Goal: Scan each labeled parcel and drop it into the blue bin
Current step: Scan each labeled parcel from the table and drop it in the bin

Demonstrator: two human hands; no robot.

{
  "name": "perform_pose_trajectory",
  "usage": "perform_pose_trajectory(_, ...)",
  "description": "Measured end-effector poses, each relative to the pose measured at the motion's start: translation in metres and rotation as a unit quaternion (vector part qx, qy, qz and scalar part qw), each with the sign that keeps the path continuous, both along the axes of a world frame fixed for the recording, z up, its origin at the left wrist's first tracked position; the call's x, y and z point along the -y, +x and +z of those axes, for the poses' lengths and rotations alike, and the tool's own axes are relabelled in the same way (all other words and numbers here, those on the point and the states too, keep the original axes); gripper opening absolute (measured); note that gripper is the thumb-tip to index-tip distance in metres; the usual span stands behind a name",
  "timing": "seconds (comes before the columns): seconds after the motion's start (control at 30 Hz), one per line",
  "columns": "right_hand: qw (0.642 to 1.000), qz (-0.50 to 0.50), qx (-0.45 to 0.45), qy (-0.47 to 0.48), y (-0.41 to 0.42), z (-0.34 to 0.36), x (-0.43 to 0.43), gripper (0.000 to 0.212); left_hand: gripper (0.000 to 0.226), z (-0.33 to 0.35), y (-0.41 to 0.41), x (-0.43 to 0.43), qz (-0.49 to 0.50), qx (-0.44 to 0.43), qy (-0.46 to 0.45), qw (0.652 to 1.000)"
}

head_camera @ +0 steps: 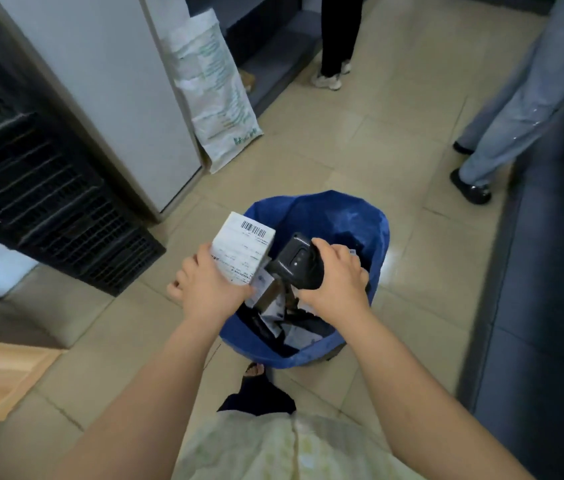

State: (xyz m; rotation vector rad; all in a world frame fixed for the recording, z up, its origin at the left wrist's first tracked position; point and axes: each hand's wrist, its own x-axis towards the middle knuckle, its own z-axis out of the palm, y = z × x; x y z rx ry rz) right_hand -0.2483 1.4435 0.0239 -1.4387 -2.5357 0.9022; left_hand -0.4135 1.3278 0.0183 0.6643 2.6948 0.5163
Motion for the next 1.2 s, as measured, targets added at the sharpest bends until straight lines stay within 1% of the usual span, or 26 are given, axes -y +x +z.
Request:
perform_pose_trajectory(0.1, 0.999, -0.039, 0.036, -0.003, -0.023, -0.009, -0.033, 0.09, 0.114, -0.009, -0.041, -0.048, -0.045, -0.007, -0.015, 0.999)
perform_pose_trajectory(0.17, 0.995, -0.085, 0.048, -0.014, -0.033, -0.018, -0.051, 0.091, 0.114, -0.021, -0.062, -0.072, -0.069, 0.0, -0.045, 0.997)
perform_pose_trajectory(0.3, 0.982, -0.165, 0.063, -0.061, -0.046, -0.044, -0.076, 0.094, 0.112, -0.054, -0.088, -0.112, -0.127, 0.06, -0.111, 0.984)
perform_pose_trajectory(0.43, 0.974, -0.192, 0.083, -0.088, -0.058, -0.081, -0.094, 0.093, 0.113, -0.1, -0.091, -0.135, -0.149, 0.107, -0.143, 0.973)
perform_pose_trajectory(0.63, 0.969, -0.18, 0.091, -0.139, -0.077, -0.158, -0.117, 0.093, 0.116, -0.189, -0.08, -0.158, -0.117, 0.14, -0.181, 0.967)
perform_pose_trajectory(0.8, 0.963, -0.18, 0.085, -0.18, -0.095, -0.232, -0.131, 0.094, 0.11, -0.27, -0.064, -0.181, -0.076, 0.167, -0.177, 0.967)
perform_pose_trajectory(0.93, 0.959, -0.203, 0.066, -0.185, -0.097, -0.276, -0.129, 0.095, 0.103, -0.328, -0.052, -0.199, -0.078, 0.179, -0.167, 0.966)
perform_pose_trajectory(1.07, 0.96, -0.202, 0.068, -0.182, -0.098, -0.305, -0.124, 0.093, 0.096, -0.373, -0.046, -0.2, -0.082, 0.185, -0.152, 0.967)
perform_pose_trajectory(1.2, 0.962, -0.183, 0.085, -0.182, -0.1, -0.322, -0.128, 0.093, 0.107, -0.389, -0.048, -0.193, -0.133, 0.174, -0.163, 0.962)
